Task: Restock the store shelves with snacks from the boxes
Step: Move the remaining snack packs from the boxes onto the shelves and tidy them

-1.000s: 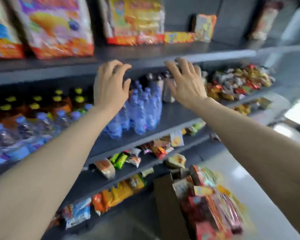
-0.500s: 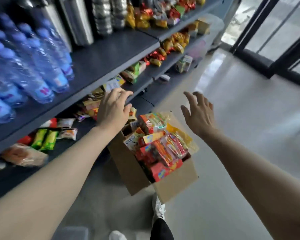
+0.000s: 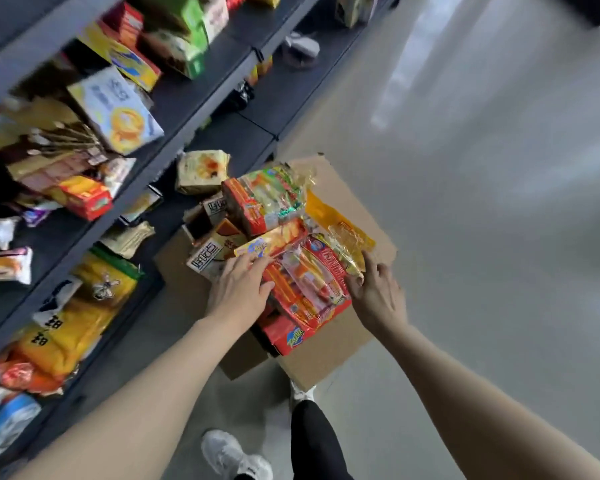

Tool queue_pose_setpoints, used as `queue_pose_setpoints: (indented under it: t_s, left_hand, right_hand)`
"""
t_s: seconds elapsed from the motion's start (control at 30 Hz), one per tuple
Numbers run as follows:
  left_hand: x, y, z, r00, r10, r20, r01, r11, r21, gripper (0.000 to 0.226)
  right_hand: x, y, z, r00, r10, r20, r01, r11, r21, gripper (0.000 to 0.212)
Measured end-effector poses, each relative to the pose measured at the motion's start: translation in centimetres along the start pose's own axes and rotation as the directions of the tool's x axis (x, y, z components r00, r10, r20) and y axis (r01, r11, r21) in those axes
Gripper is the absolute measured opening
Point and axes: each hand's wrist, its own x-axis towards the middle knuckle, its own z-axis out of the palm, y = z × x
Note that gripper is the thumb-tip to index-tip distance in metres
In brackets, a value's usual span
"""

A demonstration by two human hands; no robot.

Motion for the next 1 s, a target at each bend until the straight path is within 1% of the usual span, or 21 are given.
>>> queue_pose_setpoints:
  t_s: [0.1, 0.17, 0.23, 0.33, 0.4, 0.47, 0.53, 0.67, 0.77, 0.83, 0.9, 1.0]
  left_hand:
    - [1.9, -0.6, 3.0, 0.996, -0.049, 0.077, 0.05, 0.999, -0.002, 0.052]
    - [2.9, -1.0, 4.4, 0.991, -0.067, 0.117, 0.068, 0.998, -0.005, 0.054]
    - [3.6, -1.3, 5.4, 0.988, -0.075, 0.133, 0.078, 0.997, -0.016, 0.054]
    - [4.4, -1.6, 6.0, 0.985, -0.097, 0.141, 0.102, 0.995, -0.024, 0.056]
    - [4.7, -1.8, 6.1, 0.983, -0.104, 0.152, 0.111, 0.993, -0.039, 0.056]
    - [5.1, -1.9, 6.1, 0.98, -0.105, 0.172, 0.117, 0.991, -0.067, 0.056]
    - [5.4, -2.0, 6.0, 0.975, -0.114, 0.19, 0.135, 0.986, -0.097, 0.056]
    - [6.4, -2.1, 4.8, 0.961, -0.118, 0.249, 0.156, 0.978, -0.14, 0.051]
    - [8.1, -2.4, 3.5, 0.952, -0.071, 0.299, 0.118, 0.983, -0.14, 0.039]
    - [10.0, -2.7, 2.2, 0.971, 0.014, 0.239, 0.013, 0.993, -0.114, 0.034]
    - [12.8, -3.0, 0.7, 0.985, 0.097, 0.14, -0.087, 0.994, -0.073, 0.031]
    - [17.9, -4.0, -1.4, 0.989, 0.135, 0.055, -0.134, 0.99, -0.036, 0.032]
  right_hand:
    - [2.1, 1.0, 3.5, 0.989, 0.106, 0.1, -0.117, 0.987, 0.11, 0.079]
    - [3.4, 1.3, 5.0, 0.973, 0.181, 0.146, -0.211, 0.95, 0.23, 0.084]
    - [4.4, 1.0, 5.8, 0.957, 0.225, 0.183, -0.276, 0.902, 0.332, 0.085]
    - [5.8, 0.7, 6.4, 0.941, 0.256, 0.223, -0.333, 0.824, 0.459, 0.092]
    - [6.3, 0.3, 6.5, 0.929, 0.267, 0.257, -0.367, 0.763, 0.533, 0.104]
    - [6.4, 0.2, 6.1, 0.917, 0.291, 0.272, -0.398, 0.679, 0.616, 0.121]
    - [6.7, 0.9, 5.9, 0.92, 0.297, 0.255, -0.39, 0.63, 0.672, 0.128]
    - [7.1, 0.8, 4.0, 0.934, 0.266, 0.238, -0.35, 0.555, 0.755, 0.119]
    - [7.7, -0.3, 1.6, 0.935, 0.245, 0.255, -0.346, 0.49, 0.8, 0.112]
    - [8.7, -0.5, 0.2, 0.94, 0.243, 0.238, -0.328, 0.463, 0.824, 0.103]
    - [9.8, -0.7, -1.1, 0.947, 0.24, 0.212, -0.305, 0.48, 0.822, 0.096]
    - [12.0, -0.7, -0.9, 0.952, 0.258, 0.167, -0.284, 0.531, 0.798, 0.075]
